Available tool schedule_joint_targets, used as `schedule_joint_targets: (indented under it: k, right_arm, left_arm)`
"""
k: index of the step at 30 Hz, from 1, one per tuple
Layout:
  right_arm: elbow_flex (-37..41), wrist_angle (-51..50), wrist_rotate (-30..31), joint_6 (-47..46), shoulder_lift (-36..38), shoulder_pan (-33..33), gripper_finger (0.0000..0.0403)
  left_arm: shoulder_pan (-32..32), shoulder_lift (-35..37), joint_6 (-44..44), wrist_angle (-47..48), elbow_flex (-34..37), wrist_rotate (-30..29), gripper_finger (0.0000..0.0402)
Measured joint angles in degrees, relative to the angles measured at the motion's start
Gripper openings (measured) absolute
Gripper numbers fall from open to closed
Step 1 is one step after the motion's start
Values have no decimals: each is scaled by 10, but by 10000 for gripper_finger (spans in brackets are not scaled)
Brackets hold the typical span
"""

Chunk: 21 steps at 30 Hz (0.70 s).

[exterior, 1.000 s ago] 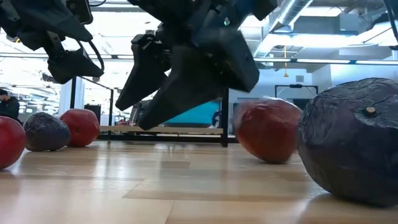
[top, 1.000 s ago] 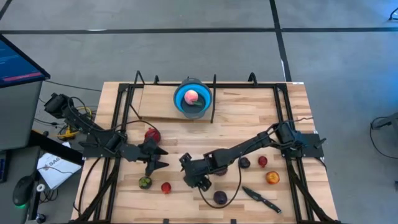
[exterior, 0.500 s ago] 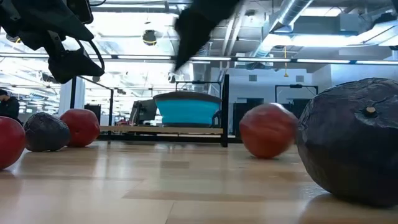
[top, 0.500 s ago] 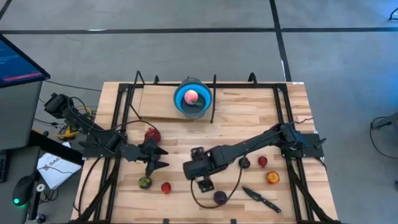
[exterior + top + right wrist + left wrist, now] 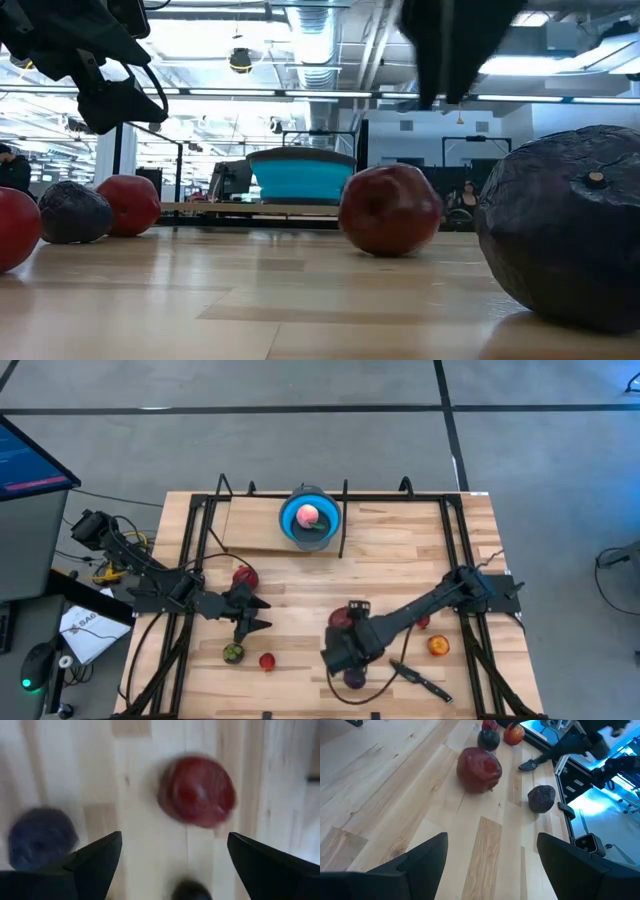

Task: Pick & Place Fruit
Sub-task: Put the red apple into the blue strainer bowl on the shelf

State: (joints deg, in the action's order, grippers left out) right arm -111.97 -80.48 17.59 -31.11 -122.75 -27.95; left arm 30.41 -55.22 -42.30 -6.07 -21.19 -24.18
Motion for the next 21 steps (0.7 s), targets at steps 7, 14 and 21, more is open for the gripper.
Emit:
schedule_joint_targets:
  k: [7,14,21]
  right_arm:
    - [16,-32,37,-56,26,-28,327]
    - [201,133,36,-30,147,-29,322]
    - [329,305,-9,92,207,24,323]
  left_arm:
    - [0,0,0,0,0,0,301]
    - [0,0,0,-1,0,-4,301]
    - [0,0,0,-5,1,-10,301]
